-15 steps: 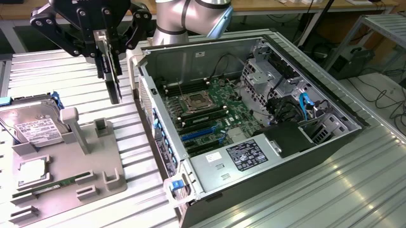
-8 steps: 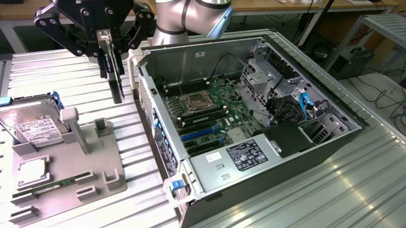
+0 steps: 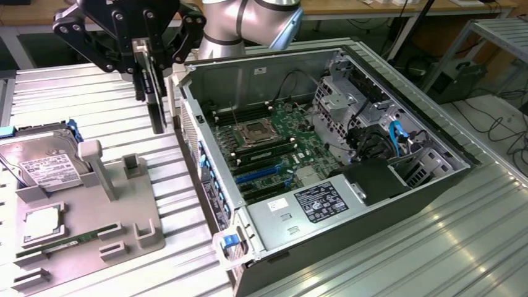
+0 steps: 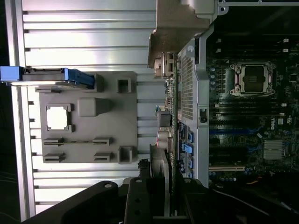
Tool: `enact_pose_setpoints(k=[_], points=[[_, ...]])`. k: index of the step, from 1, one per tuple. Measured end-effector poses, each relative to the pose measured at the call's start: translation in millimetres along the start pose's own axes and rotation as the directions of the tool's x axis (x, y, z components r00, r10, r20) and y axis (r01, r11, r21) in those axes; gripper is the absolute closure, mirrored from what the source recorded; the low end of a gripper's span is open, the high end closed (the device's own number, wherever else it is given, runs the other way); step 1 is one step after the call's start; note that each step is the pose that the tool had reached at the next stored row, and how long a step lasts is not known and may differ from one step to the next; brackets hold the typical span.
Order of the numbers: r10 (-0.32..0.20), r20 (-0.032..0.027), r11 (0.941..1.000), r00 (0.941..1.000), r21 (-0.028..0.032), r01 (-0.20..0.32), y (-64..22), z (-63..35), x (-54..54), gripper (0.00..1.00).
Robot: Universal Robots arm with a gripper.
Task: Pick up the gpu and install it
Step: 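Pick up the gpu and move the gpu toward the slot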
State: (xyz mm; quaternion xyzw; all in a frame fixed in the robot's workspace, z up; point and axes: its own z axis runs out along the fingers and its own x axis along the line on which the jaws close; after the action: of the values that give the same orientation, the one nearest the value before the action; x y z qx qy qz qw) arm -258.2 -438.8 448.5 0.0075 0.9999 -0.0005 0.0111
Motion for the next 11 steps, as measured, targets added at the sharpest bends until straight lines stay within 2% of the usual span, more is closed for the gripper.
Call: enact_pose_setpoints(k=[11], points=[[0.000, 0.0000, 1.0000, 1.0000, 0.0000, 0.000, 0.1, 0.1, -5.3, 0.72]])
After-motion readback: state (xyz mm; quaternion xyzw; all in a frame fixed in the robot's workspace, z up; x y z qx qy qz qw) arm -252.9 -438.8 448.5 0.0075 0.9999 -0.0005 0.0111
